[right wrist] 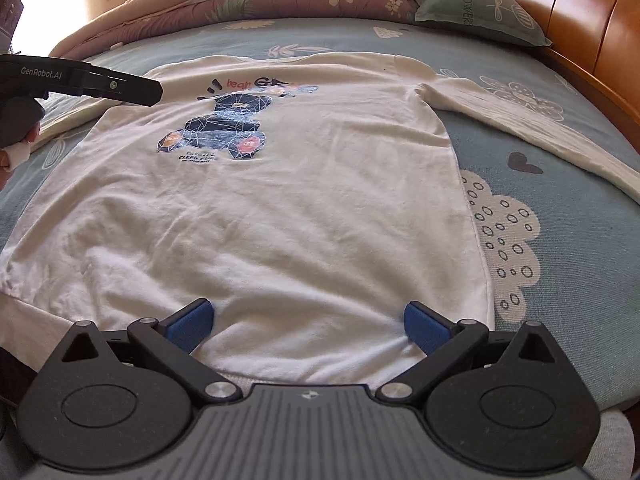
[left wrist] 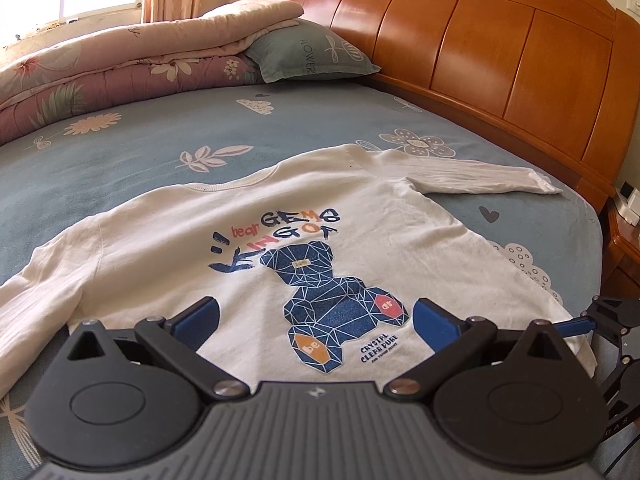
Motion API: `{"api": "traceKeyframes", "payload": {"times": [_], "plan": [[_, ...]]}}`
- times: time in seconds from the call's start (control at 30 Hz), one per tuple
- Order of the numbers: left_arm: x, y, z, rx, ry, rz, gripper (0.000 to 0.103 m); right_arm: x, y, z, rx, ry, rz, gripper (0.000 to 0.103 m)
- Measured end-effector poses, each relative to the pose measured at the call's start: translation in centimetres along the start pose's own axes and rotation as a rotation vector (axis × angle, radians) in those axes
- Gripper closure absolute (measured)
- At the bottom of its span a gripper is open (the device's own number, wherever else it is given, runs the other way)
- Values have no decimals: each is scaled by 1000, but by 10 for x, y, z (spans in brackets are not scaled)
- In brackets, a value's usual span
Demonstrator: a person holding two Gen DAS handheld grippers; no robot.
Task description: Fold clothes
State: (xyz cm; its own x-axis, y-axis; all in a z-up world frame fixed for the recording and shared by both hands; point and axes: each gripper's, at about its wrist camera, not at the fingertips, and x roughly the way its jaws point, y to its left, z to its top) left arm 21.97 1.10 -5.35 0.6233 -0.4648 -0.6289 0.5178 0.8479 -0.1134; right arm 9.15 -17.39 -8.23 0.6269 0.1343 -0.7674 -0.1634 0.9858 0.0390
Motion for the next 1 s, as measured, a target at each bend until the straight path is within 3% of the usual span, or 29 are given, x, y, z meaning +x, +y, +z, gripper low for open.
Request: {"api": "traceKeyframes", "payload": {"times": [0.17,0.23,0.4,0.57,0.67,0.77,1.0], "plan": [[4,15,-1,-45,12,17,1,-1,-2,16,41,29,28,0],[5,23,-1,-68,16,19,1,-4,-8,28,75,-12,81,0],[1,47,-1,-126,6,61,1,8,-22,76,69,-66,104,0],[-12,80,1,-224,-33,79,1,43,-31,144,-13,-99,138,0],[-11,93,1,-279,-41,35,1,71,-39,184,-52,-104,165,0],[-1,94,-2,-283,-15,-1,1,101,-52,223,-41,-103,195,0],[5,101,-4,-299,1,42,1,168,-54,290,-111,-92,229,0]]}}
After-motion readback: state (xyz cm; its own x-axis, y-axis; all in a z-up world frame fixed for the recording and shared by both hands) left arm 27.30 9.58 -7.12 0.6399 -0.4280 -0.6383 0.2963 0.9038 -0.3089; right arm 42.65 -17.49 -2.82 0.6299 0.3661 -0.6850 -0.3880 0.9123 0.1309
